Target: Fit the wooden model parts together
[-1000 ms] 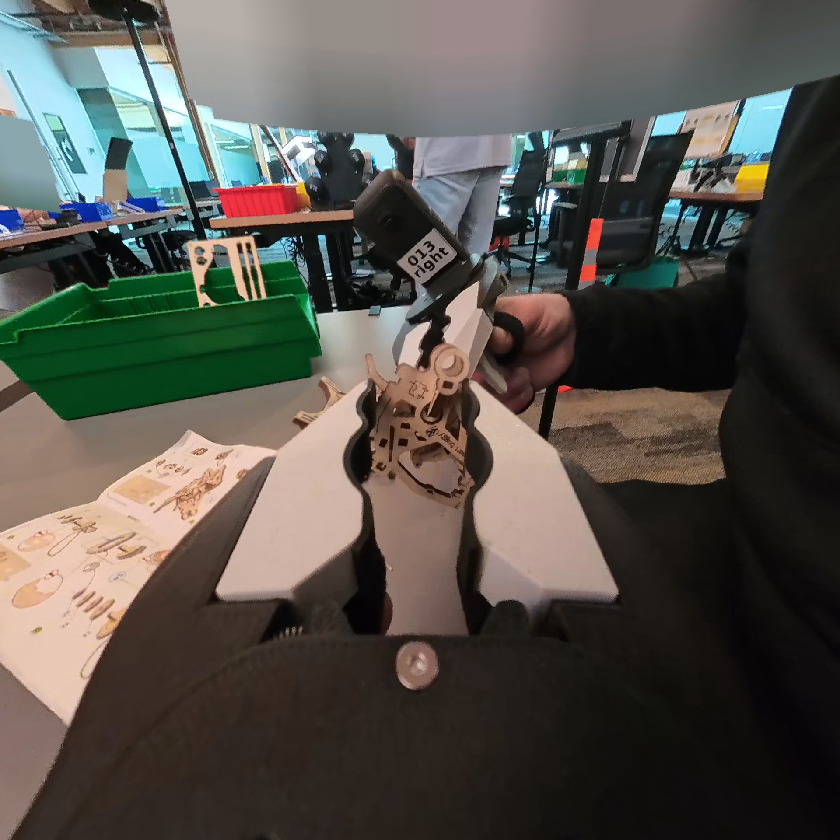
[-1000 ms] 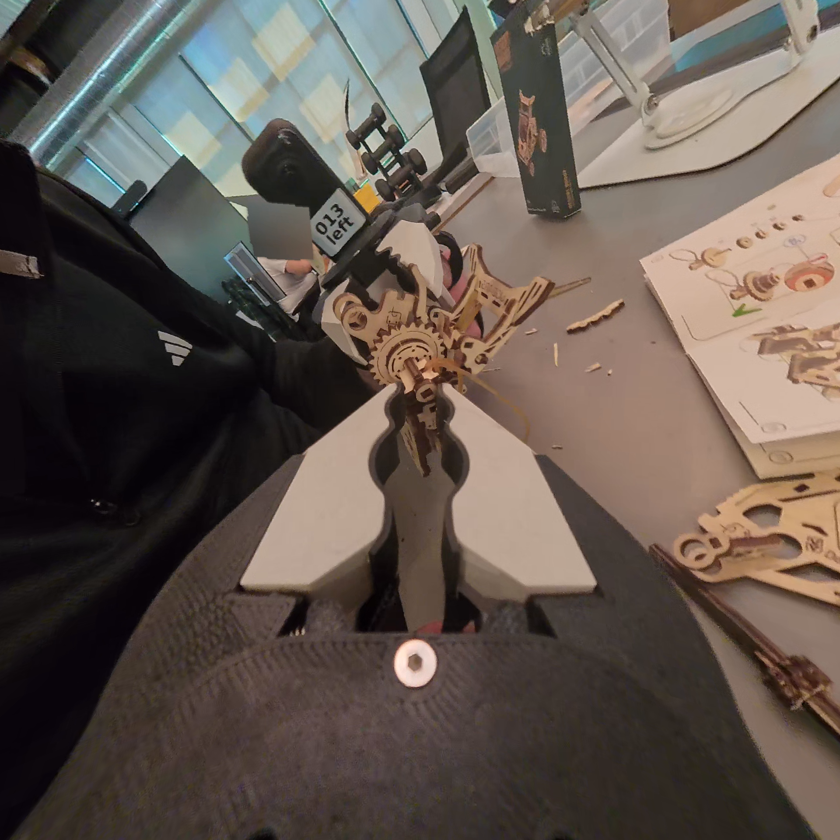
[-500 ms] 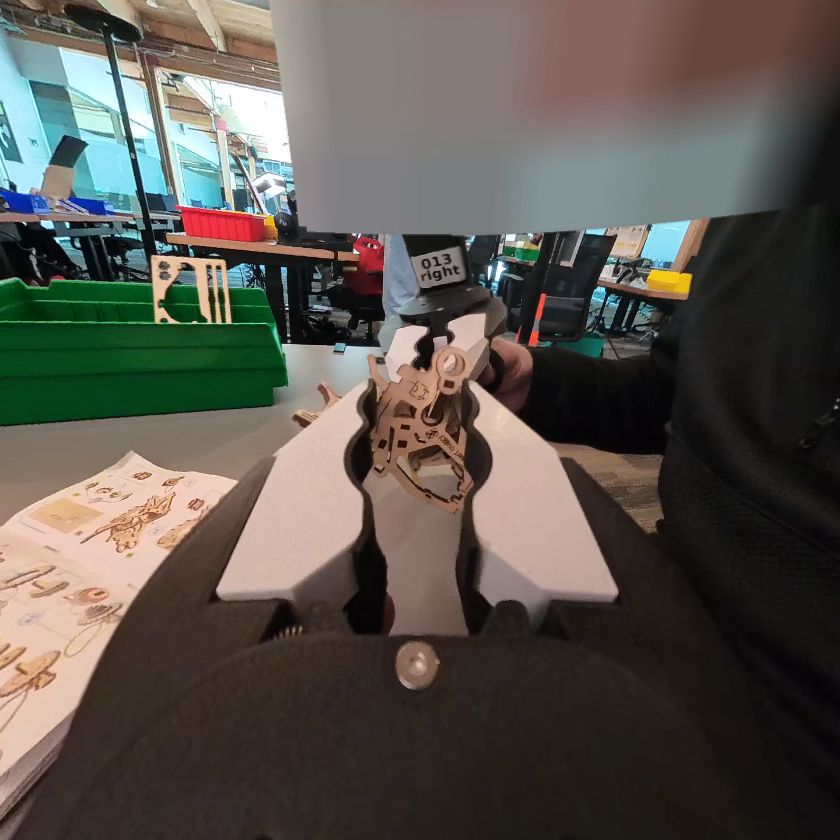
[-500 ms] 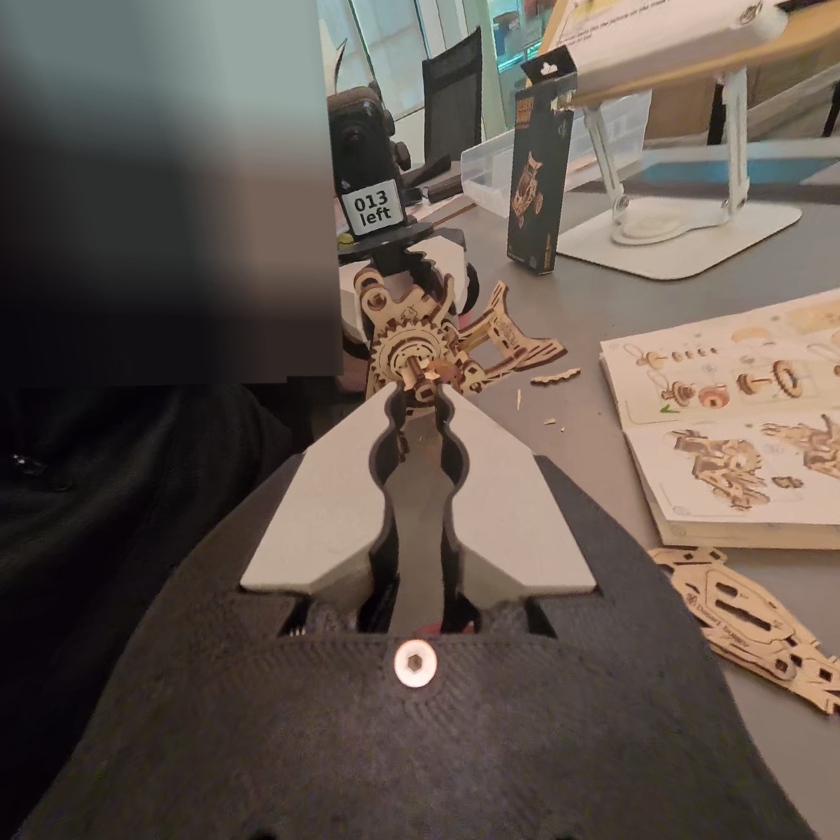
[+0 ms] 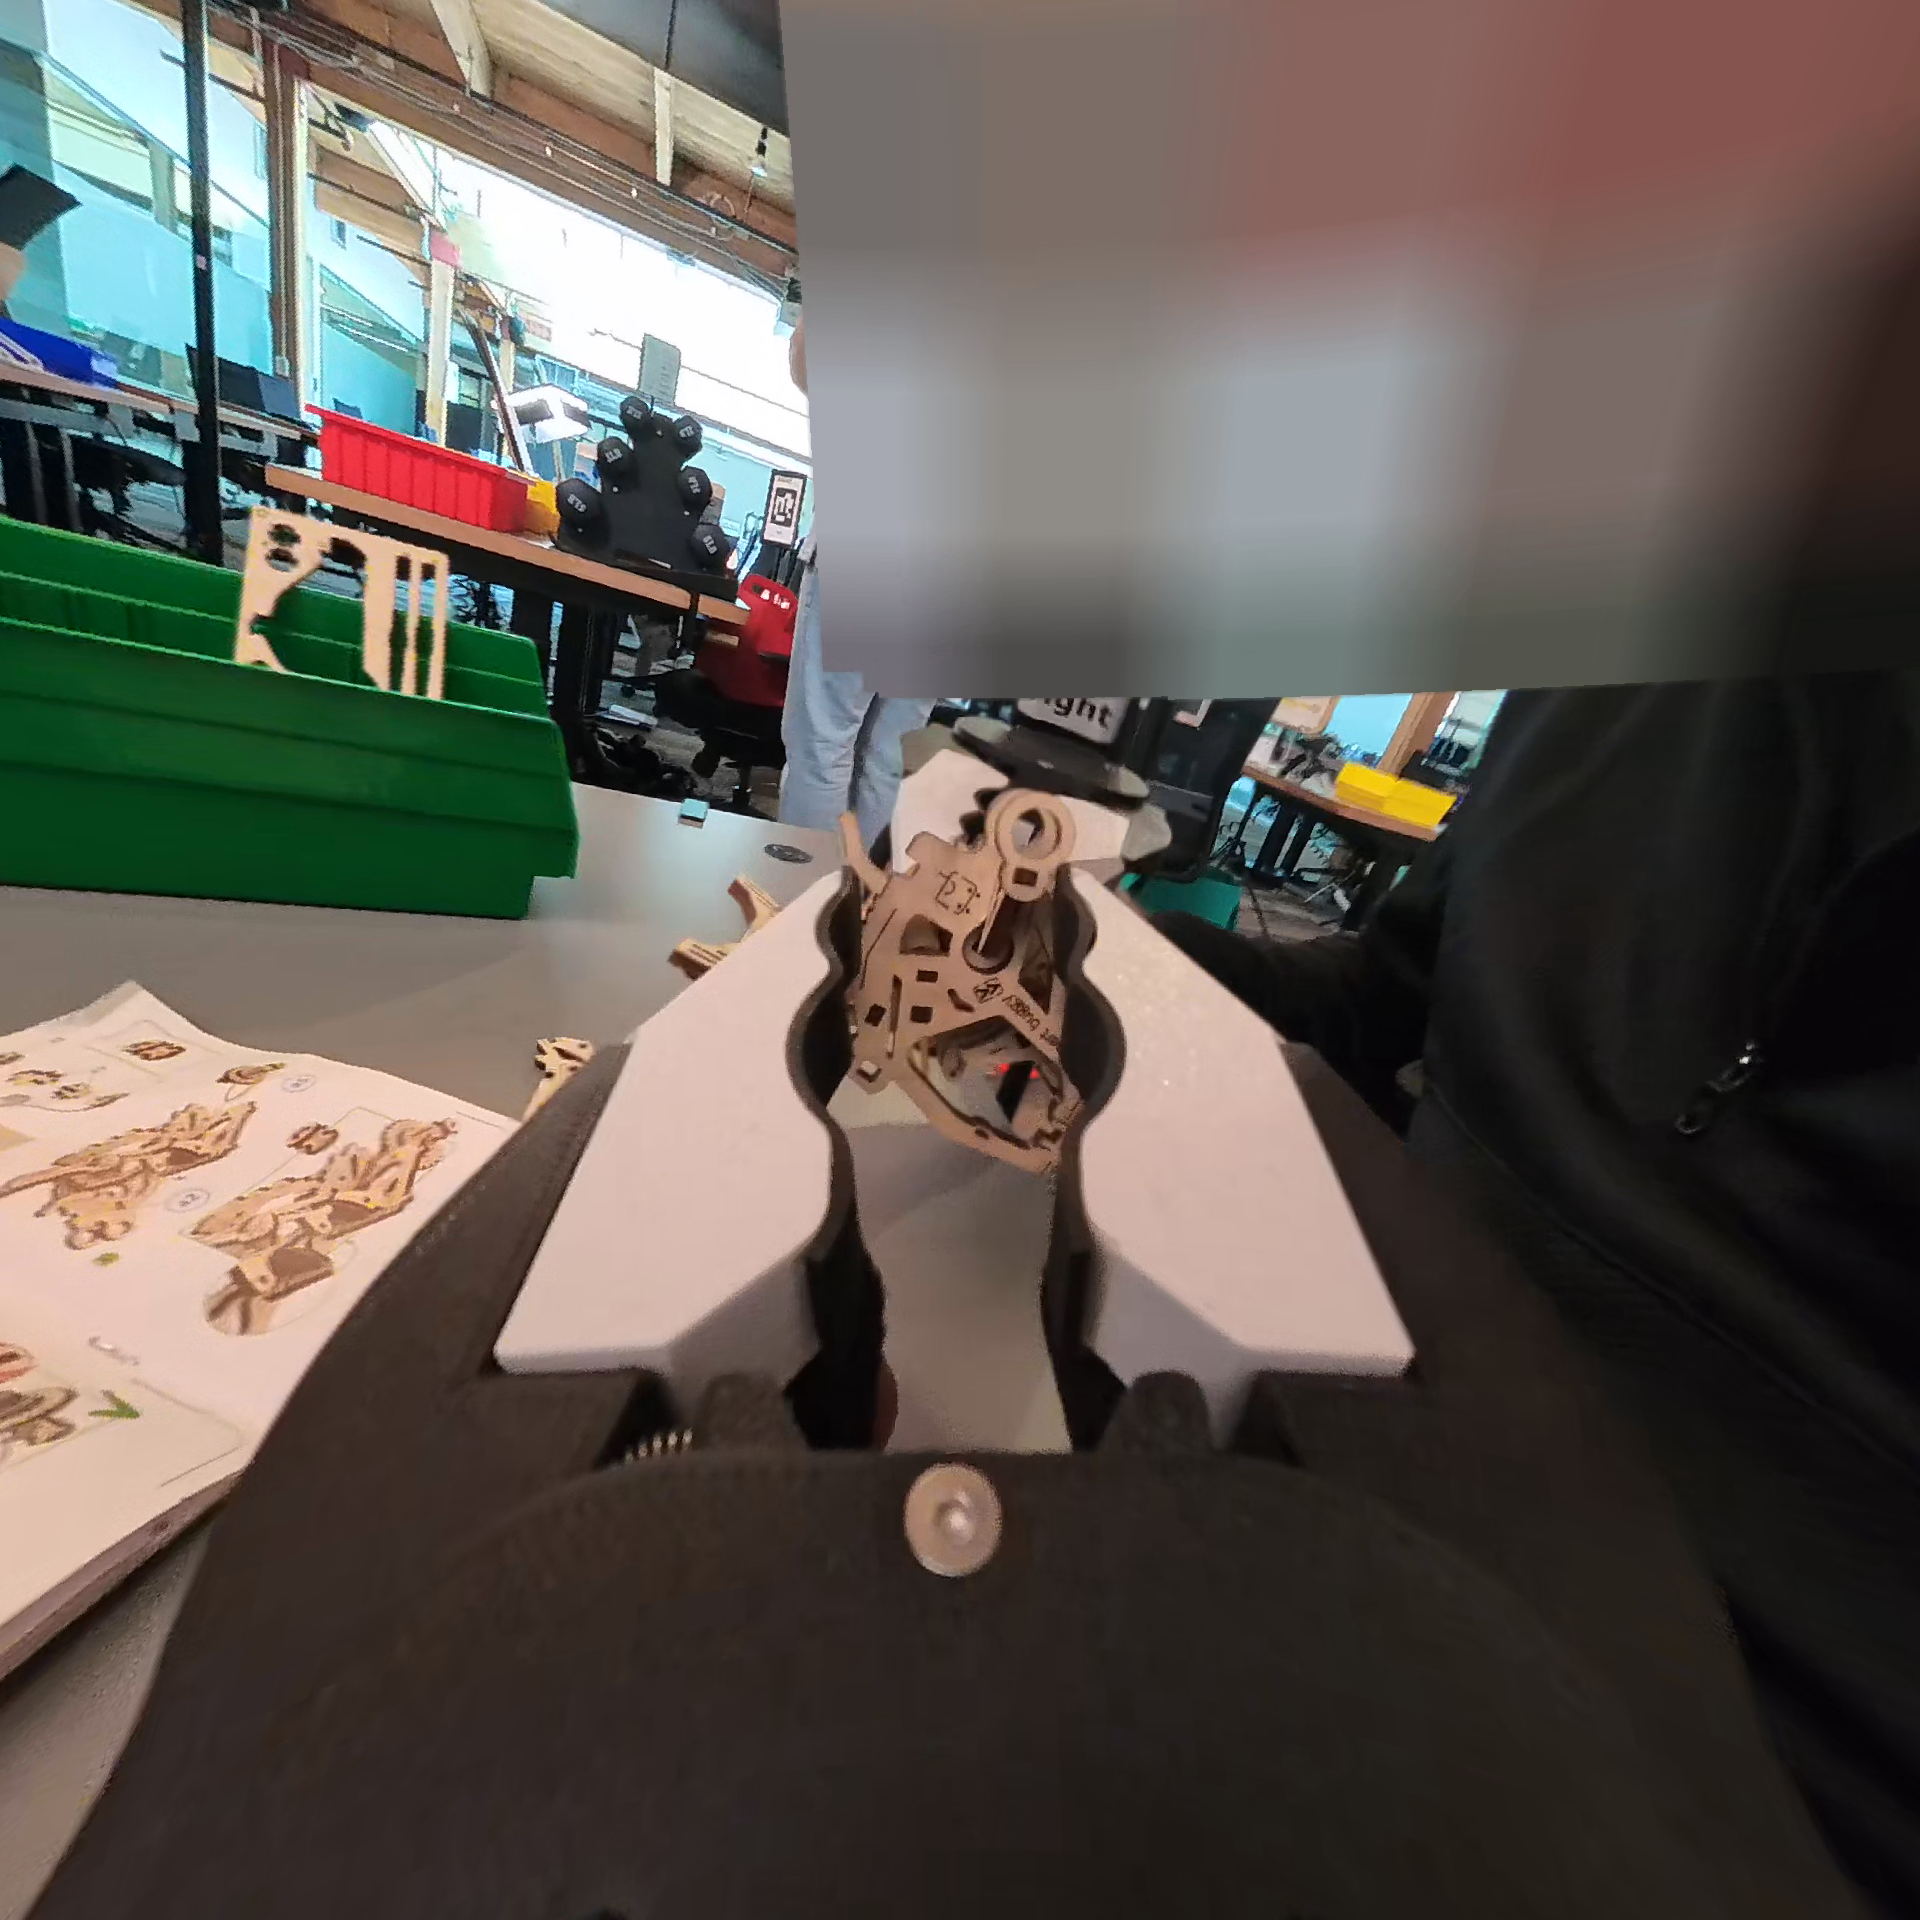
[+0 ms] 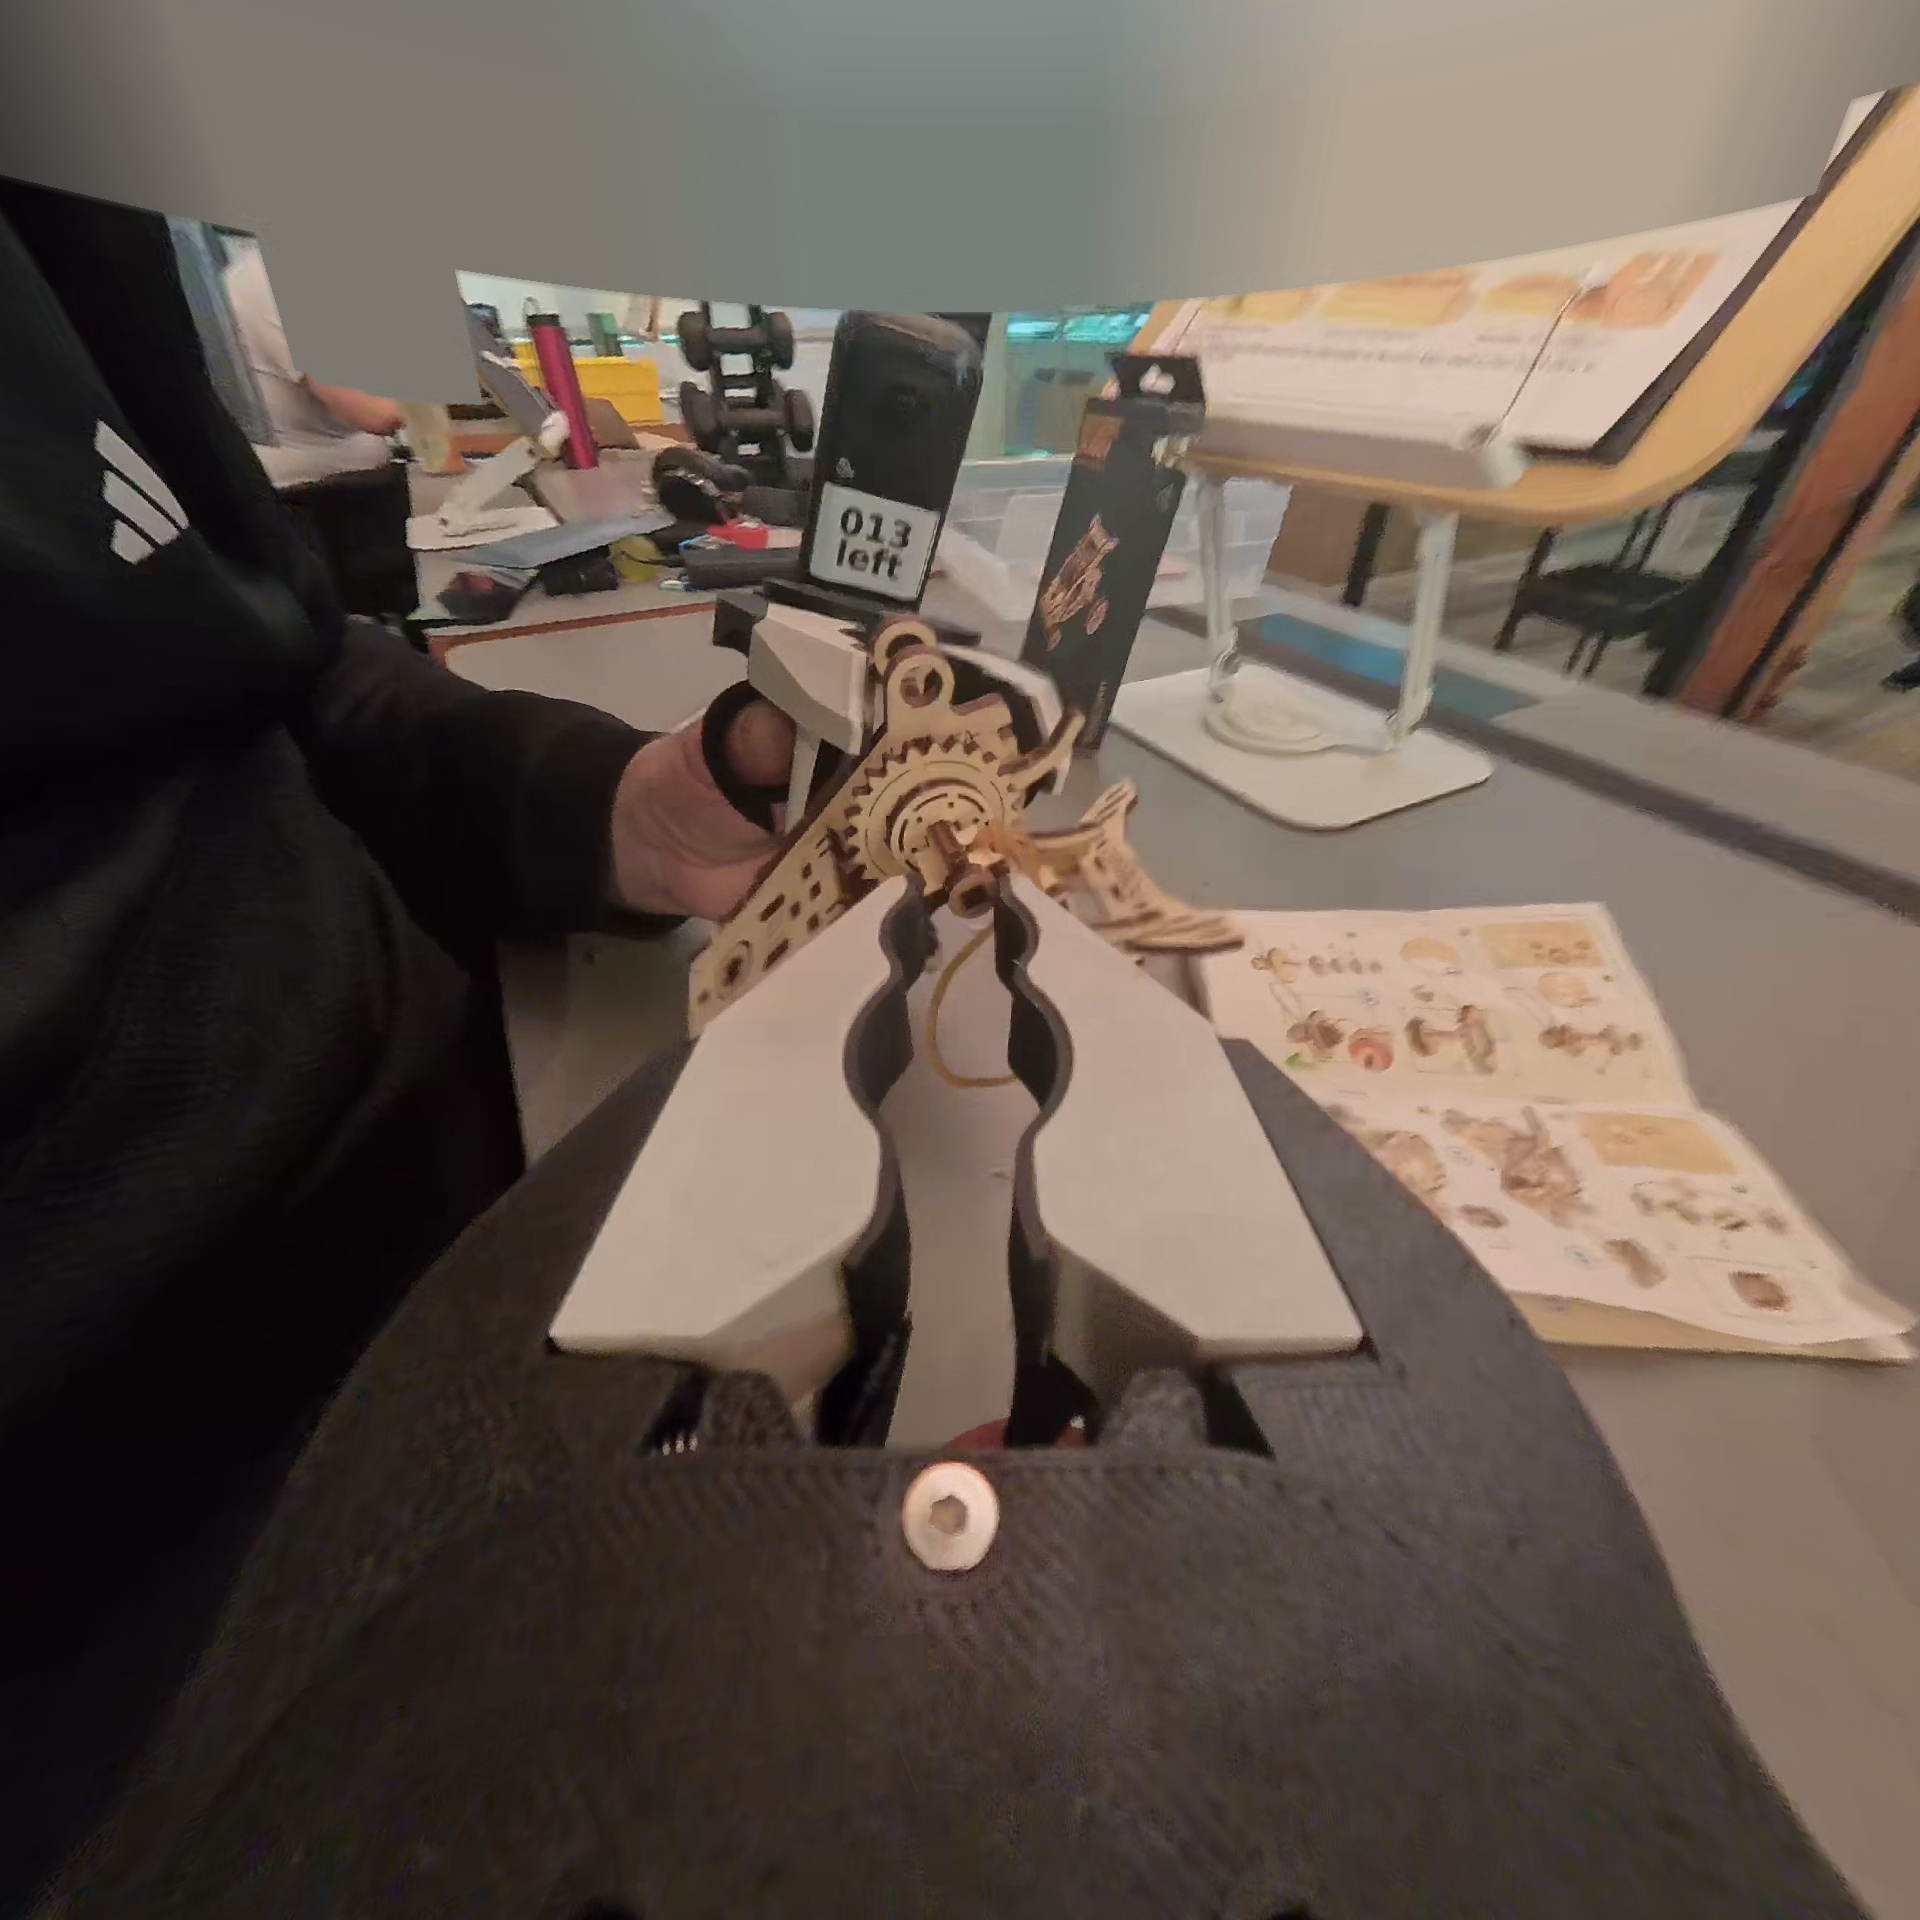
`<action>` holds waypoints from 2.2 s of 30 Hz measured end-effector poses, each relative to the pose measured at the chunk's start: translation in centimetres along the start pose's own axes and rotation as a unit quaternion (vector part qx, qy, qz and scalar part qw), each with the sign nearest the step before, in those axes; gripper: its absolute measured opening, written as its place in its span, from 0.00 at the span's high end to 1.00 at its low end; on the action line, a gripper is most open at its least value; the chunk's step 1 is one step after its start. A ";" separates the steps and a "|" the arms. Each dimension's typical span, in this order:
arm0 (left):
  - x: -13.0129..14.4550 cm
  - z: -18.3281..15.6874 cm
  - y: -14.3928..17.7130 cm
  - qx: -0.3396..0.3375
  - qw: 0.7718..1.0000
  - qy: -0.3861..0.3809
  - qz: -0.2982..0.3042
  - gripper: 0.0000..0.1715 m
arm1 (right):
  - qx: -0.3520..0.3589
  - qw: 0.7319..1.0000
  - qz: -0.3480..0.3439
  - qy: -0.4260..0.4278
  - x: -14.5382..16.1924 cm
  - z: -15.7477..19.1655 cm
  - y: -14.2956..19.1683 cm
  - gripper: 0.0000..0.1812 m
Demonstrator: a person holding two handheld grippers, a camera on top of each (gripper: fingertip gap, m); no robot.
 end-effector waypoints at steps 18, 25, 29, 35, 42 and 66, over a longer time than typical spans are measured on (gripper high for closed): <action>-0.4 0.8 -0.5 0.045 0.990 0.132 -0.028 0.80 | 0.087 0.980 0.014 0.177 -0.6 -0.5 0.3 0.95; -0.9 0.8 -0.6 0.094 0.972 0.209 -0.054 0.80 | 0.103 0.967 0.045 0.230 -1.6 -0.3 0.2 0.95; -0.9 1.1 -0.8 0.095 0.970 0.216 -0.056 0.80 | 0.100 0.970 0.053 0.216 -1.5 -0.6 0.3 0.95; -0.7 1.0 -1.0 0.081 0.981 0.170 -0.041 0.80 | 0.082 0.974 0.059 0.203 -1.2 -0.7 0.5 0.95; -0.7 -0.2 -1.3 0.052 0.998 0.026 -0.016 0.80 | 0.046 0.990 0.018 0.132 -0.4 -0.3 0.3 0.95; -2.7 0.5 -1.5 0.047 0.986 0.107 -0.115 0.80 | 0.032 0.992 -0.122 0.014 -2.0 -0.9 -0.5 0.95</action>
Point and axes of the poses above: each gripper's, where its closed fingertips meet, y back along the fingers, x out of its underside, z = x × y across the jaws, the point moved 1 cm from there along y, back along the fingers, and after that the axes turned 11 degrees about -x, right-handed, at the moved point
